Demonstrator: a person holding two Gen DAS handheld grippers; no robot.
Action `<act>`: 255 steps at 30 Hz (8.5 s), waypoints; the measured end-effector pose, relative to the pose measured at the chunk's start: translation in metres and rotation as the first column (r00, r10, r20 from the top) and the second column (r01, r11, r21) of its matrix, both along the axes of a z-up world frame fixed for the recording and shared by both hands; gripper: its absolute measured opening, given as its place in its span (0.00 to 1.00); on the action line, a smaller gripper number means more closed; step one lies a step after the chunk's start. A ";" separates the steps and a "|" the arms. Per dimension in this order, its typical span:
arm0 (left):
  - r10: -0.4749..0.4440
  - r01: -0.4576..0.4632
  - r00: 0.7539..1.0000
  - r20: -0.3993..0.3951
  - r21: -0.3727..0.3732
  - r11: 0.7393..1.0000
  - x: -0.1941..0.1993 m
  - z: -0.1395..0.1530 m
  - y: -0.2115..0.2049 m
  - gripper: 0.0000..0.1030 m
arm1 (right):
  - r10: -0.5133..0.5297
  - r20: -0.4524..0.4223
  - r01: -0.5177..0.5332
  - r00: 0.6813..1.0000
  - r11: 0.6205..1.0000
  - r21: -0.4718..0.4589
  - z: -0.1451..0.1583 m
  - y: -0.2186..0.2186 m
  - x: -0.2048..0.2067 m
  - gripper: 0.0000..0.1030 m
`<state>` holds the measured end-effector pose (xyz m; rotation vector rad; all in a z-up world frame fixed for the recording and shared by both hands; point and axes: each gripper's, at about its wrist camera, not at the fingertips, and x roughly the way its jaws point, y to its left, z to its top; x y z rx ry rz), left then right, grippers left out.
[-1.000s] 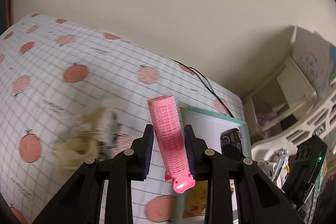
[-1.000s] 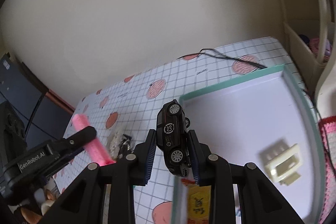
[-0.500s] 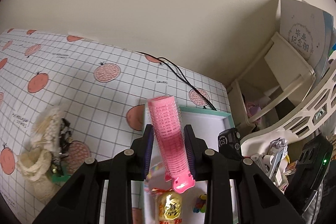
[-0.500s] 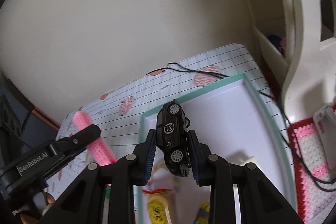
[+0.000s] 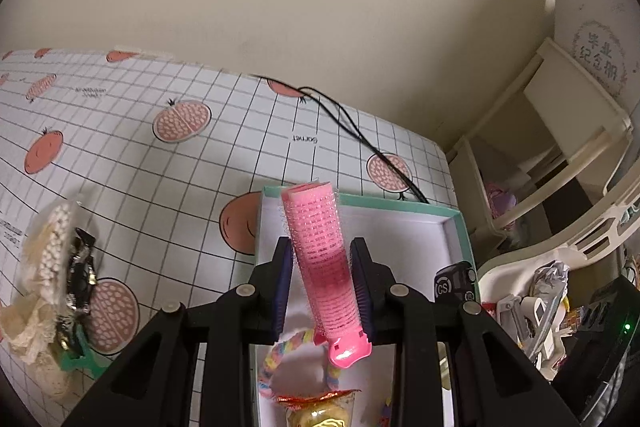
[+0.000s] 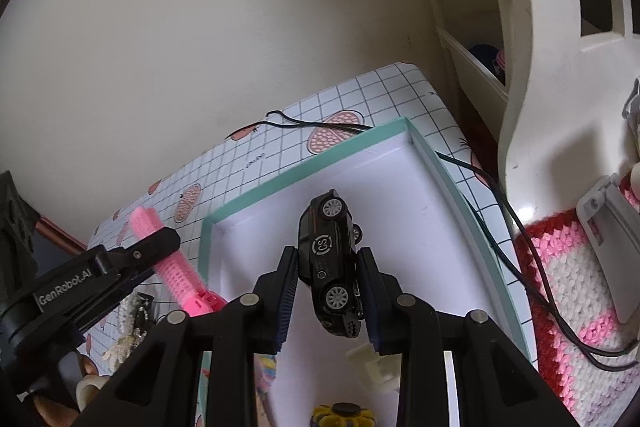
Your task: Organize objects
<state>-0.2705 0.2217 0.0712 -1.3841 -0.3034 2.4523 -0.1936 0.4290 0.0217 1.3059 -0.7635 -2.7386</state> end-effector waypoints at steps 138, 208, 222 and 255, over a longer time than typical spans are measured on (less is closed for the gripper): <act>0.399 -0.390 0.916 -0.042 0.140 0.910 0.090 0.034 -0.305 0.94 | 0.329 -0.081 -0.306 0.941 0.928 0.211 0.109 -0.243 0.017 1.00; 0.331 -0.254 0.917 0.224 -0.313 0.915 0.065 -0.072 -0.252 0.86 | 0.397 0.268 -0.472 0.878 0.811 0.345 -0.038 -0.291 0.002 0.63; 0.272 -0.198 0.944 0.185 -0.340 0.919 0.061 -0.064 -0.241 0.39 | 0.406 0.261 -0.473 0.876 0.827 0.304 -0.034 -0.281 0.001 0.35; 0.237 -0.210 0.964 0.117 -0.205 0.956 0.090 -0.007 -0.234 0.11 | 0.497 0.165 -0.524 0.852 0.814 0.252 0.014 -0.273 0.022 0.20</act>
